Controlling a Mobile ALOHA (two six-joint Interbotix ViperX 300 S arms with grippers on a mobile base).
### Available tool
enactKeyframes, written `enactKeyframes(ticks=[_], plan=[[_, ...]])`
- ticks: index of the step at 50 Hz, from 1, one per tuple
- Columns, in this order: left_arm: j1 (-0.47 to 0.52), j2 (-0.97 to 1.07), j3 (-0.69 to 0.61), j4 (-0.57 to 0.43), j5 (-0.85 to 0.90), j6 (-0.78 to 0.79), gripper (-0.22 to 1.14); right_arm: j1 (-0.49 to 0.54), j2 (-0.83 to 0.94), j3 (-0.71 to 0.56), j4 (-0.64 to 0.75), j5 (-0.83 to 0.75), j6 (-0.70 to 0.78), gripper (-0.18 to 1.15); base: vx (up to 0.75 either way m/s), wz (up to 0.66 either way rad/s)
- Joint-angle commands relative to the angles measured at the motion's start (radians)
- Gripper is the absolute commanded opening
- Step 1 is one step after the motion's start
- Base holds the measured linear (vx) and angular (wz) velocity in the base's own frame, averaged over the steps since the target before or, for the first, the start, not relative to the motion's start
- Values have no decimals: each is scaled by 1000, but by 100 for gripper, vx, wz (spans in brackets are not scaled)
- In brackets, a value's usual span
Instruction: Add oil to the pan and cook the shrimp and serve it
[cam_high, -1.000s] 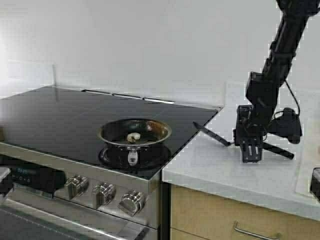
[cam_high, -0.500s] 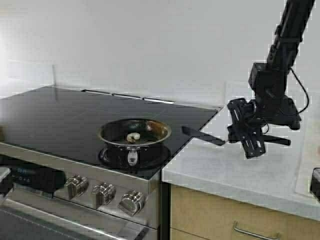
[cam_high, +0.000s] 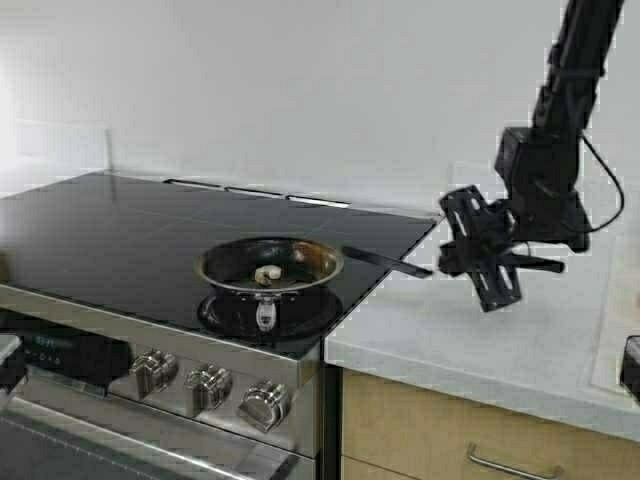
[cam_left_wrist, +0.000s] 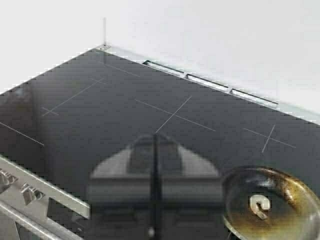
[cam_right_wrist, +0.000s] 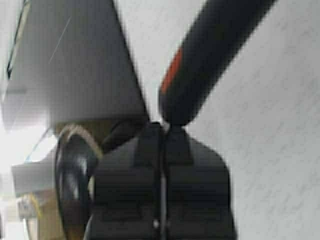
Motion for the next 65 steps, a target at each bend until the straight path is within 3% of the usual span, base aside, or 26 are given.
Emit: enactKeyframes(ticks=[1, 12, 29, 41, 59, 65], plan=[[2, 6, -20, 0, -6, -3, 3, 32, -80, 25, -5, -15, -8, 8, 0, 0], [2, 6, -18, 0, 5, -8, 3, 91, -169, 78, -5, -15, -97, 8, 0, 0], [2, 6, -17, 0, 34, -28, 3, 141, -394, 123, -6, 112, -561, 8, 0, 0], [2, 15, -25, 0, 78, -58, 3, 186, -543, 150, 6, 210, -798, 8, 0, 0], [-106, 150, -48, 6, 115, -100, 4, 290, -666, 265, 229, 112, -1086, 8, 0, 0], [-110, 202, -63, 6, 115, -100, 17, 305, -675, 299, 236, 103, -1100, 8, 0, 0]])
